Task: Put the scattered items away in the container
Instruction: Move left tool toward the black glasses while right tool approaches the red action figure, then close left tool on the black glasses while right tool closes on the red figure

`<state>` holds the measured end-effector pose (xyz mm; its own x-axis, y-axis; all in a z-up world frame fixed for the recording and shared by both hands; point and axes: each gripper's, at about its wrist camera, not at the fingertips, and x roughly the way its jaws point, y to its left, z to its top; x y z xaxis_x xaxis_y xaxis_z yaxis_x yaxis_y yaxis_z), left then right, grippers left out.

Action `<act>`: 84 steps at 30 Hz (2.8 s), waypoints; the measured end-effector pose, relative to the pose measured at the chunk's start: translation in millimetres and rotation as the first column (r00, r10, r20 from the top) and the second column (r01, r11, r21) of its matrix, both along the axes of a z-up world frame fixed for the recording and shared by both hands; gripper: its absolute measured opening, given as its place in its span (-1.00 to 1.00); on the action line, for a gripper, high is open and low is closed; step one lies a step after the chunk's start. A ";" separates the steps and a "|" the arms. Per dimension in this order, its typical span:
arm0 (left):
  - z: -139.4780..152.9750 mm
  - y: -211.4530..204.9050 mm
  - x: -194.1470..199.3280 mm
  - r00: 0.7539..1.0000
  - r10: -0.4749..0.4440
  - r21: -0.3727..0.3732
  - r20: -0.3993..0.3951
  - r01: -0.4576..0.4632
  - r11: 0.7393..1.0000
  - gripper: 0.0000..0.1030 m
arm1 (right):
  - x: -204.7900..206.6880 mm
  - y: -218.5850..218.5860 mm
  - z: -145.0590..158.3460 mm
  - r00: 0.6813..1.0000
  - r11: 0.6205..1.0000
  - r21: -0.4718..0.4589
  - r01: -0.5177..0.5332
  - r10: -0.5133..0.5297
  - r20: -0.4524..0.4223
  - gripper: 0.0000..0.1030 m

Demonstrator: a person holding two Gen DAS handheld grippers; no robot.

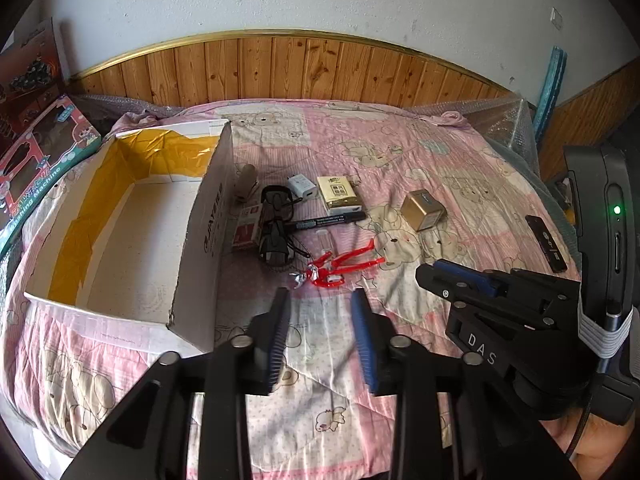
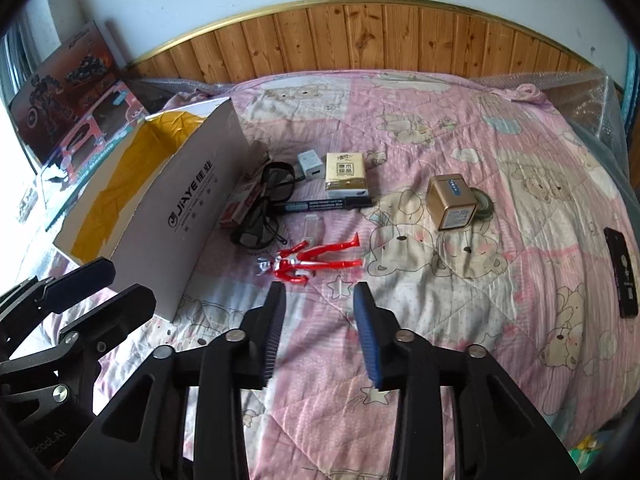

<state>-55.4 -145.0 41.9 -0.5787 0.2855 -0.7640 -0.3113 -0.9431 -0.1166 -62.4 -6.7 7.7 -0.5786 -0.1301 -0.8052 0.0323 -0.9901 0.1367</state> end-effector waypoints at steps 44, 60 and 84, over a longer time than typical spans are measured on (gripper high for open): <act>-44.3 15.4 -168.9 0.969 0.082 -0.039 0.232 -0.075 0.996 0.37 | -130.5 13.4 -125.3 0.895 0.918 -0.377 0.122 0.062 0.442 0.04; -131.2 27.2 -195.5 0.905 0.093 -0.019 0.415 -0.093 0.995 -0.57 | -88.7 138.9 -99.7 0.897 0.942 -0.249 0.224 -0.099 0.431 -0.30; -128.8 26.1 -150.9 0.872 0.086 0.051 0.482 -0.126 0.991 -0.68 | -63.2 144.2 -108.9 0.885 0.938 -0.201 0.282 -0.173 0.433 -0.61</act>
<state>-206.3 -118.9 -86.9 -0.1795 0.3131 -0.9326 -0.0977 -0.9490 -0.2998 -125.6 137.5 -101.2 -0.2497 -0.2634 -0.9318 -0.3014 -0.8933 0.3333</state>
